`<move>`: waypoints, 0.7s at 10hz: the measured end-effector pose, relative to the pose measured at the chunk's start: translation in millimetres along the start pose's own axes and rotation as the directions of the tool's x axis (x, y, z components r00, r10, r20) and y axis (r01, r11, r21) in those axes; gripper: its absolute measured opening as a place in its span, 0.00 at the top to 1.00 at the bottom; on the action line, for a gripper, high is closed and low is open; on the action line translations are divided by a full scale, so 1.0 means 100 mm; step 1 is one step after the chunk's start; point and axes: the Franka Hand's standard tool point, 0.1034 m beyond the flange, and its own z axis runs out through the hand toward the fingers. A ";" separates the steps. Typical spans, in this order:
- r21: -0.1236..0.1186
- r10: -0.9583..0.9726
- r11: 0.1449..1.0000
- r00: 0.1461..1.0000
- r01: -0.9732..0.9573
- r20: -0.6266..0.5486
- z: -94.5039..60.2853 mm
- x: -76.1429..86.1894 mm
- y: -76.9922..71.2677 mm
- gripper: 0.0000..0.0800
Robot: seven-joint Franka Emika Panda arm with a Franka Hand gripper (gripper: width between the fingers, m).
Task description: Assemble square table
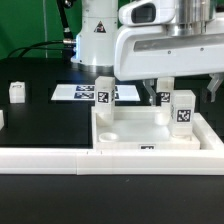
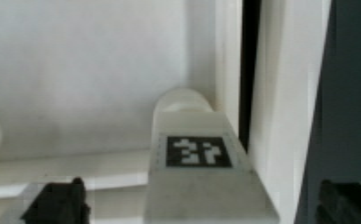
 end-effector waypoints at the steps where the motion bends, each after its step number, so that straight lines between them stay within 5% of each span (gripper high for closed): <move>1: -0.001 0.032 0.999 0.999 -0.032 0.021 0.04 -0.03 -0.01 0.19; 3: -0.002 0.058 0.998 0.998 -0.058 0.033 0.04 -0.02 -0.01 0.19; 5: -0.002 0.073 0.997 0.997 -0.073 0.034 0.05 -0.02 -0.01 0.50; 6: -0.003 0.114 0.993 0.993 -0.114 0.034 0.05 -0.02 -0.01 0.50; 7: -0.006 0.187 0.982 0.982 -0.187 0.034 0.05 -0.03 -0.01 0.64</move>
Offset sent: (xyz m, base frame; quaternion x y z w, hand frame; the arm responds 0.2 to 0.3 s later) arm 0.0000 0.0000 0.0000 0.0000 0.0000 0.0650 0.9979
